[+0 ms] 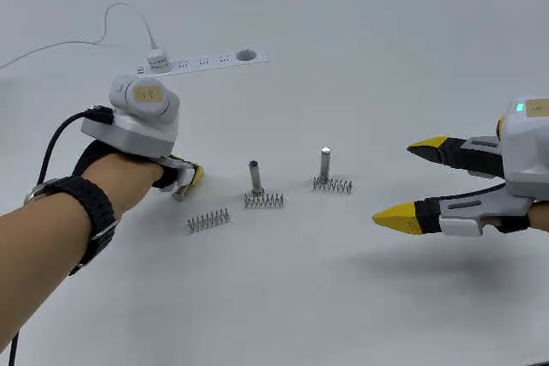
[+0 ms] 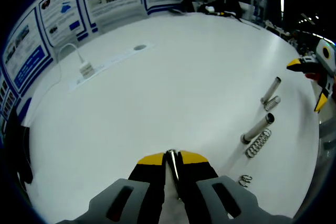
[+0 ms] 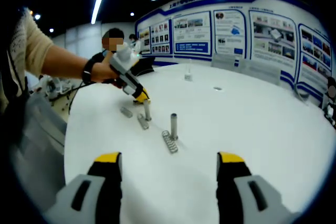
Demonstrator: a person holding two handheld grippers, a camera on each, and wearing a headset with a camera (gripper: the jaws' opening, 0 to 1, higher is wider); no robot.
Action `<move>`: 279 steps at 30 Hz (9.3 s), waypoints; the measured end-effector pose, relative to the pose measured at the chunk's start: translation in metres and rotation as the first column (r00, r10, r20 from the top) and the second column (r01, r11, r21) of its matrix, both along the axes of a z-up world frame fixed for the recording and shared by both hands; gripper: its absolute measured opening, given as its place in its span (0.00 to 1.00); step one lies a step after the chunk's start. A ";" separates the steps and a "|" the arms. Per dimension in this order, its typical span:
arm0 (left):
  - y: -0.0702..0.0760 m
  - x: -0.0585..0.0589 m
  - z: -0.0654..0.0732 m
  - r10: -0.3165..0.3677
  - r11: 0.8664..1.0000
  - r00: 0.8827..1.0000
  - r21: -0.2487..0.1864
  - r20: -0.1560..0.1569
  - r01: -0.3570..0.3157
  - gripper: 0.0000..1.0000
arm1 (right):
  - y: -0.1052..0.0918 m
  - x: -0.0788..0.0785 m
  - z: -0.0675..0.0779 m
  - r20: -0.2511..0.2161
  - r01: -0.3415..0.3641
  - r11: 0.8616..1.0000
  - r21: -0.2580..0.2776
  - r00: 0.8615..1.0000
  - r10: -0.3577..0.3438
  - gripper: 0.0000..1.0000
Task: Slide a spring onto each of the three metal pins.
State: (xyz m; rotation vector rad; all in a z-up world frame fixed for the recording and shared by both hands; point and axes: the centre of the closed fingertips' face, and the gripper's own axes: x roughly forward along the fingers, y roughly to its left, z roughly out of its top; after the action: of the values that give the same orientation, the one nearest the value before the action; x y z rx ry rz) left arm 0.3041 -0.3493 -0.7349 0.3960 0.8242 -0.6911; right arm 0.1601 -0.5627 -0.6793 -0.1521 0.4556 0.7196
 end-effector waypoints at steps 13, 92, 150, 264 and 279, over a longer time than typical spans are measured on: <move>-0.001 0.002 -0.002 -0.016 0.989 0.995 0.142 -0.096 0.030 0.10 | 0.001 -0.001 -0.002 -0.006 -0.007 1.000 0.004 1.000 0.007 0.74; 0.025 -0.047 0.047 0.096 0.988 0.994 -0.113 -0.049 -0.101 0.07 | 0.022 -0.006 0.007 -0.005 -0.071 0.997 -0.038 0.997 0.071 0.73; 0.031 -0.092 0.047 -0.015 0.985 1.000 -0.170 0.026 0.019 0.27 | 0.030 -0.009 0.007 -0.017 -0.093 0.994 -0.054 0.996 0.092 0.73; -0.024 -0.143 0.053 -0.393 0.881 0.905 -0.216 0.163 0.421 0.10 | 0.099 -0.017 0.039 0.002 -0.284 0.958 -0.046 0.959 0.285 0.50; -0.035 -0.159 0.076 -0.434 0.837 0.871 -0.257 0.228 0.484 0.10 | 0.136 -0.023 0.048 -0.015 -0.396 0.918 -0.002 0.918 0.396 0.40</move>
State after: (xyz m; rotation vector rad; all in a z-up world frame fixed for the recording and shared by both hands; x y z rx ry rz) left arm 0.1448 -0.3842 -0.6591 0.3645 0.4517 -1.2073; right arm 0.1376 -0.4268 -0.6311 -0.2480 0.4447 1.1190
